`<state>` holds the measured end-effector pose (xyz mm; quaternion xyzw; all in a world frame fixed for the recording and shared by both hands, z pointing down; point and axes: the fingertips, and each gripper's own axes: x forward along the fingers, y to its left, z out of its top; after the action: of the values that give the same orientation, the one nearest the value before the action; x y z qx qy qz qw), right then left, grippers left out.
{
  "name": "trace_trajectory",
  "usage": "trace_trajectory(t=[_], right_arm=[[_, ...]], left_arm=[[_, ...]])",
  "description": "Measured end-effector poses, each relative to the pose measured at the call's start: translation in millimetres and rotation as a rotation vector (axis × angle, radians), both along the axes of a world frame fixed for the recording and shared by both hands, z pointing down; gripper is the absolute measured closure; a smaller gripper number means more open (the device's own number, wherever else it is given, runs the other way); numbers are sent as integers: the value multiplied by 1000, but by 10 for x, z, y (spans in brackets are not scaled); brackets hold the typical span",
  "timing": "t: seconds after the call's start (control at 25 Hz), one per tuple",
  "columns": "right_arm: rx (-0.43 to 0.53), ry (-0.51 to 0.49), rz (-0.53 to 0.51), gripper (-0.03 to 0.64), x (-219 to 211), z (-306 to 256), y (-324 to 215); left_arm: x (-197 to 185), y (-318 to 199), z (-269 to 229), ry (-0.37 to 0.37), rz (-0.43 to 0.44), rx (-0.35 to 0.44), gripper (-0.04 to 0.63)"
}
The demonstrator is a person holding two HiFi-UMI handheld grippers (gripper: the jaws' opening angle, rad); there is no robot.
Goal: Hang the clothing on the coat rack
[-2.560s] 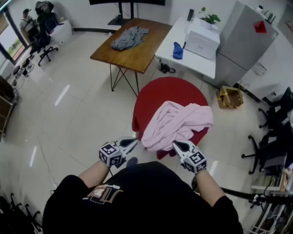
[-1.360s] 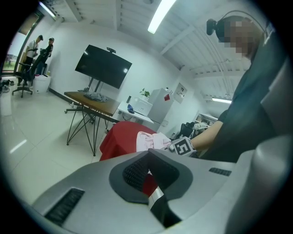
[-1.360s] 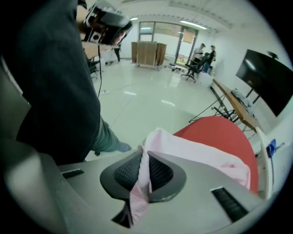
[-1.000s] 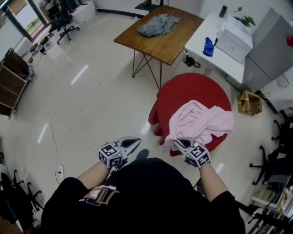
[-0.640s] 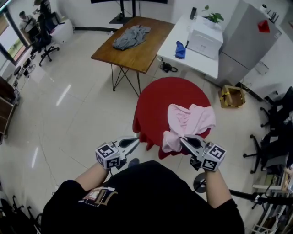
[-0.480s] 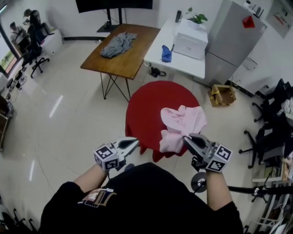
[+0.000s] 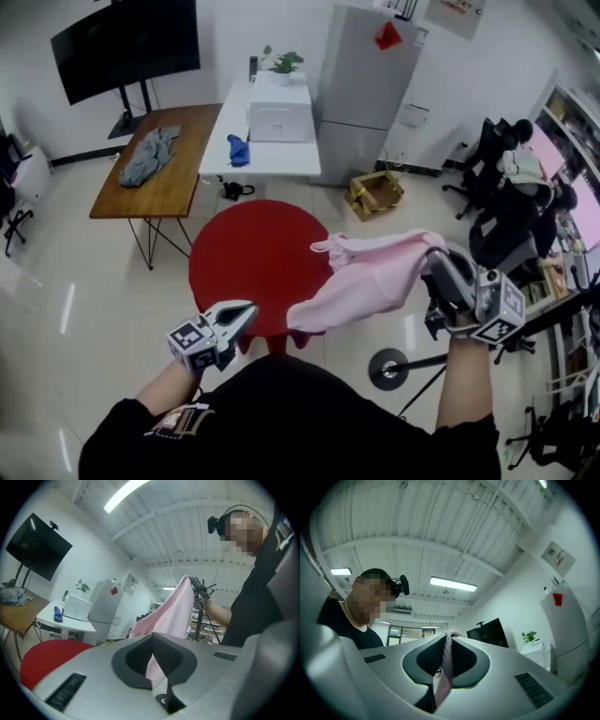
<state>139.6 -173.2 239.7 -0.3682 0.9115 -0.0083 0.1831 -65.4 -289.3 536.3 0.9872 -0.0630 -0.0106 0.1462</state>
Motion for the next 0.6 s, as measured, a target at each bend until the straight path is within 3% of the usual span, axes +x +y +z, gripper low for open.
trace_trajectory(t=[0.28,0.6], right_arm=[[74,187,242,604,357,-807,788],[14,357,493,604,1018,-1252,1859]], left_arm=[[619,60,-17,40,158,19,591],[1560,759,-620,37,331,25,591]])
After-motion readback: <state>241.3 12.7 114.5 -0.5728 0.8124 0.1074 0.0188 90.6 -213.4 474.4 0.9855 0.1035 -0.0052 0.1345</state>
